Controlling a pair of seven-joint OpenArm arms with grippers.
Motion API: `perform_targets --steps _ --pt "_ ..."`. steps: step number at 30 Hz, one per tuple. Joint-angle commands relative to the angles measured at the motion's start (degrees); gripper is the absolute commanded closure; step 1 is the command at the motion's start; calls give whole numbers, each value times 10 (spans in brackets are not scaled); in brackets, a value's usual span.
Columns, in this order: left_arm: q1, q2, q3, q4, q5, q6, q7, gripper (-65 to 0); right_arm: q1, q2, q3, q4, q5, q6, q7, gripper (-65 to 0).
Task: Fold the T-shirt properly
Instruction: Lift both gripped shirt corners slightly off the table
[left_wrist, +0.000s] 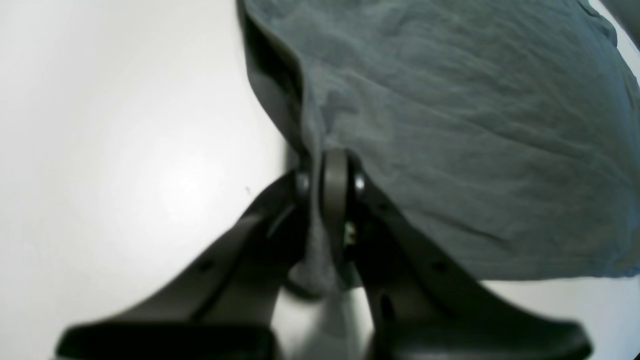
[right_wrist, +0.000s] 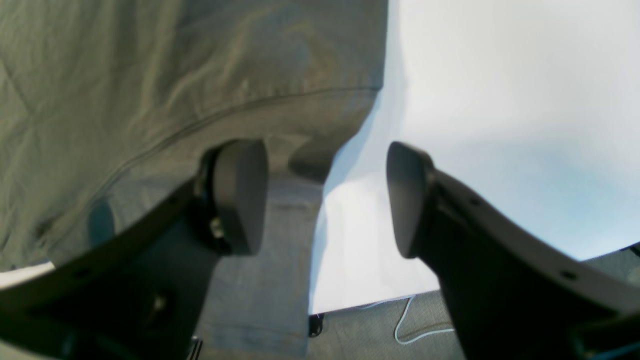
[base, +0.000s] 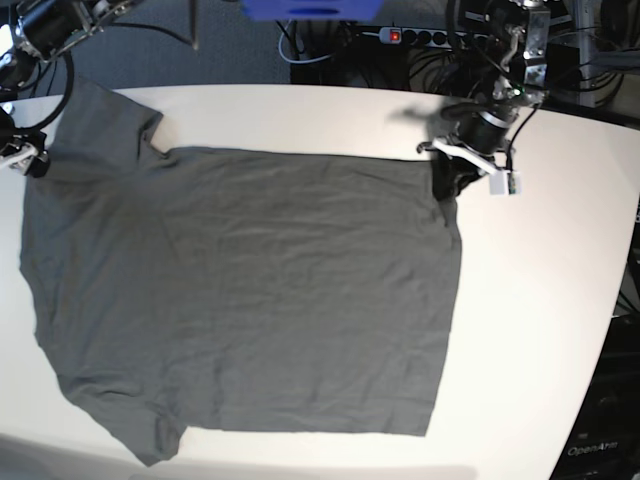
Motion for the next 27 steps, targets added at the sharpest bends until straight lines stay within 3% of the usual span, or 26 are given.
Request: perform_targets --steps 1,14,20,27 --pt "20 0 9 -22 39 39 108 -26 6 12 0 8 10 4 9 -374" --pt "21 1 7 -22 39 39 108 -26 17 1 0 1 10 4 12 -374" --pt "21 1 6 -22 39 38 108 -26 33 16 -1 -71 10 4 12 -374" --pt "21 1 5 -22 39 37 107 -25 34 23 -13 -77 10 4 13 -374"
